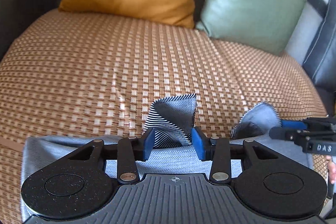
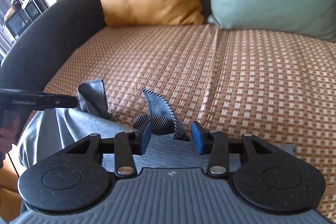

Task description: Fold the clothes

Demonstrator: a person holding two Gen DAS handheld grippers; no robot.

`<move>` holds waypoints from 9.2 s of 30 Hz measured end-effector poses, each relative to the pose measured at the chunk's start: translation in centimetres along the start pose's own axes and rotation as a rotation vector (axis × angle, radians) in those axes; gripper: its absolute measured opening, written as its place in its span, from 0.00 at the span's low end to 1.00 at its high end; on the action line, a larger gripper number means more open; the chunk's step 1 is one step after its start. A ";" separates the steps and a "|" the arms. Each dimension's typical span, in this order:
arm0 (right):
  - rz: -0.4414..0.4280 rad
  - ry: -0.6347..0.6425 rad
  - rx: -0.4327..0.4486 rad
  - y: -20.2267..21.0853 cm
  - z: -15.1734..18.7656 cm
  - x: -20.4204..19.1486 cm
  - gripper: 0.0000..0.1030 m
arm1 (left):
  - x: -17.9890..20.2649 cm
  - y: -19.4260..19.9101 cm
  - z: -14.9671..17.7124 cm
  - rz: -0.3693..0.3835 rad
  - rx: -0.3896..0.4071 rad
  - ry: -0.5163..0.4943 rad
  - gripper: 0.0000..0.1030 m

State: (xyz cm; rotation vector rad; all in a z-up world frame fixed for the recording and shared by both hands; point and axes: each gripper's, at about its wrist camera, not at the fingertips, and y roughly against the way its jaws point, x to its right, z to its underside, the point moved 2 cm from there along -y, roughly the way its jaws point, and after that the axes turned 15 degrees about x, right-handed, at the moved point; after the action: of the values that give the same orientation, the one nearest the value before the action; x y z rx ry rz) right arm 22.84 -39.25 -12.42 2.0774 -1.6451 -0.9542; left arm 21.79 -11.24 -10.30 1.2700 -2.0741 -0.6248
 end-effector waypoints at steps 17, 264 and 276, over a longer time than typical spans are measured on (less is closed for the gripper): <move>0.045 -0.440 0.030 -5.5 -0.5 6.5 0.06 | -5.5 -5.7 -0.1 -0.111 0.062 0.368 0.21; -0.168 -0.472 0.053 6.0 14.8 -9.3 0.30 | -6.7 9.3 13.1 -0.008 0.082 0.200 0.35; -0.055 -0.541 0.146 13.8 18.9 -2.5 0.60 | -2.2 11.6 14.8 0.007 0.159 0.138 0.77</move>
State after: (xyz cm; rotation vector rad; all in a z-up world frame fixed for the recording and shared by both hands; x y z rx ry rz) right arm -0.25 -37.99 -16.76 2.0819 -1.9654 -1.5626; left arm 4.87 -3.21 -13.40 1.3541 -2.0445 -0.3639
